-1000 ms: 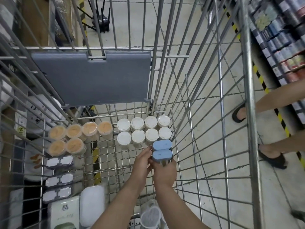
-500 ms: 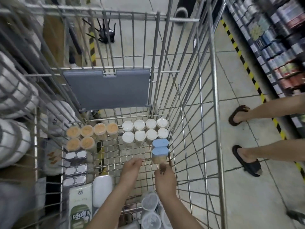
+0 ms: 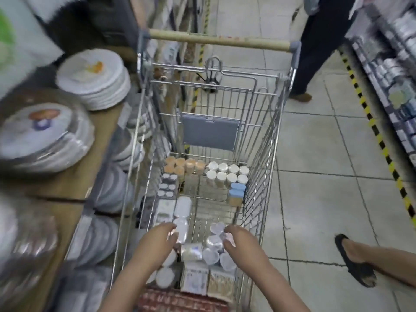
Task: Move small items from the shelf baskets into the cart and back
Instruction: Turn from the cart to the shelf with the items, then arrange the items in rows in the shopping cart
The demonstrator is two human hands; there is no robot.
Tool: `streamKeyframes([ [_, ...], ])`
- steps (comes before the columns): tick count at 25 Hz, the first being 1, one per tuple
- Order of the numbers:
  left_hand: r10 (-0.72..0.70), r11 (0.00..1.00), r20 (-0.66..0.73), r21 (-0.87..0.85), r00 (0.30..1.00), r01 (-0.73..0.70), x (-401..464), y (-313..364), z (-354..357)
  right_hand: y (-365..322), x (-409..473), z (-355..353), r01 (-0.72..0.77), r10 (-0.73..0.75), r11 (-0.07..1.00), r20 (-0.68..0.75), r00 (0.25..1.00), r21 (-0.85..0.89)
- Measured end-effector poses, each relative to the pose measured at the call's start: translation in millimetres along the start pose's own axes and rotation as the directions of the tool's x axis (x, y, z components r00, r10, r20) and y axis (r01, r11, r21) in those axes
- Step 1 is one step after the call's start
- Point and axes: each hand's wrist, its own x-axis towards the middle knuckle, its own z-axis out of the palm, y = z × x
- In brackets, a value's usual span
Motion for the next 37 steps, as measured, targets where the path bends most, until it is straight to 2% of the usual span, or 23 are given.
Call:
streamKeyframes([
  [5,-0.068,0.976,-0.207,-0.217,0.976,0.022,-131.0,16.9,21.1,9.2,-80.0,-22.9,0.184,-0.177,0.979,0.086,0.98,-0.088],
  [8,-0.117,0.955,-0.309,-0.297,0.944,0.022,-206.2,25.9,41.7,12.1,-125.9,-27.7,0.316,-0.293,0.938,0.163,0.942,-0.14],
  [10,-0.199,0.916,-0.372,-0.401,0.907,0.037,-262.7,24.8,57.3,8.6,-155.1,-26.6,0.403,-0.366,0.903,0.226,0.903,-0.146],
  [12,-0.314,0.871,-0.444,-0.486,0.839,0.069,-322.7,21.0,78.4,-1.0,-181.8,-22.6,0.476,-0.421,0.868,0.3,0.856,-0.14],
  [16,-0.546,0.785,-0.547,-0.599,0.635,0.159,-431.9,10.3,124.5,-33.1,-234.3,-5.1,0.653,-0.559,0.742,0.395,0.729,-0.154],
  [18,-0.631,0.737,-0.548,-0.644,0.548,0.205,-477.3,2.3,148.0,-53.1,-264.5,10.3,0.734,-0.616,0.661,0.446,0.65,-0.156],
  [20,-0.721,0.667,-0.54,-0.711,0.434,0.224,-529.8,-5.3,176.1,-75.4,-300.7,38.7,0.821,-0.657,0.552,0.531,0.535,-0.144],
  [22,-0.797,0.59,-0.512,-0.774,0.322,0.229,-584.5,-8.6,207.8,-97.4,-345.4,72.6,0.895,-0.678,0.435,0.62,0.396,-0.096],
  [26,-0.92,0.392,-0.386,-0.9,0.068,0.189,-709.6,-9.8,275.0,-131.7,-467.0,147.1,0.975,-0.701,0.207,0.707,0.095,0.075],
  [29,-0.949,0.292,-0.309,-0.936,-0.062,0.197,-793.4,-8.5,322.2,-142.5,-558.8,195.8,0.973,-0.671,0.093,0.735,-0.095,0.21],
  [33,-0.959,0.192,-0.219,-0.969,-0.18,0.157,-872.5,-11.6,367.3,-145.0,-650.6,241.9,0.95,-0.621,0.014,0.747,-0.236,0.312],
  [37,-0.942,0.185,-0.218,-0.971,-0.254,0.149,-911.2,-28.4,383.9,-153.3,-702.1,269.2,0.947,-0.571,-0.039,0.771,-0.283,0.319],
])
